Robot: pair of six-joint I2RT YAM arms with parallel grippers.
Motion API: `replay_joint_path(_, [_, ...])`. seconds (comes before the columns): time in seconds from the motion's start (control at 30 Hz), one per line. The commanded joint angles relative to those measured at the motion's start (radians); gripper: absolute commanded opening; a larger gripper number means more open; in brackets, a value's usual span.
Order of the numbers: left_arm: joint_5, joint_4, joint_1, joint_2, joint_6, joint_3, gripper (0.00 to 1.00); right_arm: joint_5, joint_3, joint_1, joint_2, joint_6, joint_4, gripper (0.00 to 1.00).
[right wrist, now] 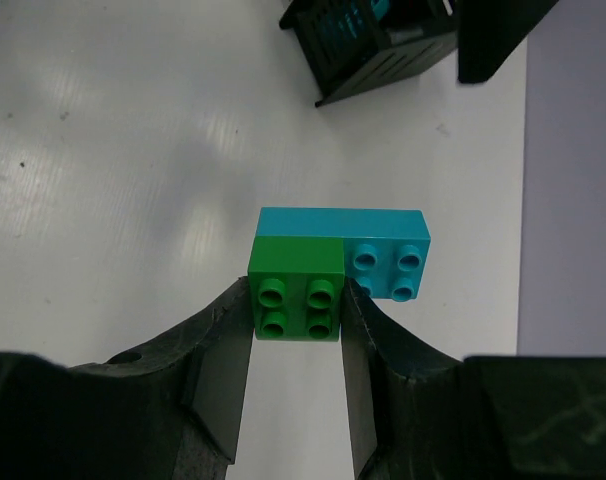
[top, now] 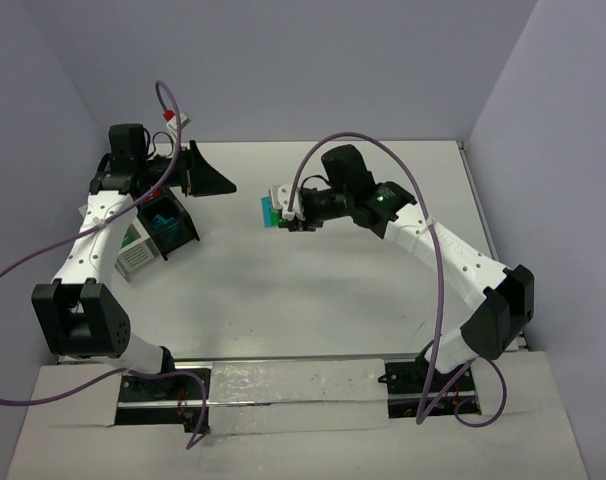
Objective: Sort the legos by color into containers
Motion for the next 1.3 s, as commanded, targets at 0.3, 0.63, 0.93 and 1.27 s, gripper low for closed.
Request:
replay_joint_path(0.3, [0.287,0.287,-0.072,-0.041,-0.224,-0.132,0.95,0.030,-0.061,0.133,-0.075,0.036,0.340,0.00])
replay_joint_path(0.63, [0.339,0.239,-0.080,-0.030,-0.144,-0.096,0.81,0.003,-0.093,0.150,-0.113,0.110,0.427,0.00])
replay_joint_path(0.93, [0.374,0.203,-0.083,-0.027,-0.120,-0.043,0.75,-0.006,-0.129,0.151,-0.130,0.174,0.485,0.00])
replay_joint_path(1.27, [0.400,0.181,-0.107,-0.030,-0.126,-0.029,0.71,-0.004,-0.143,0.158,-0.122,0.206,0.554,0.00])
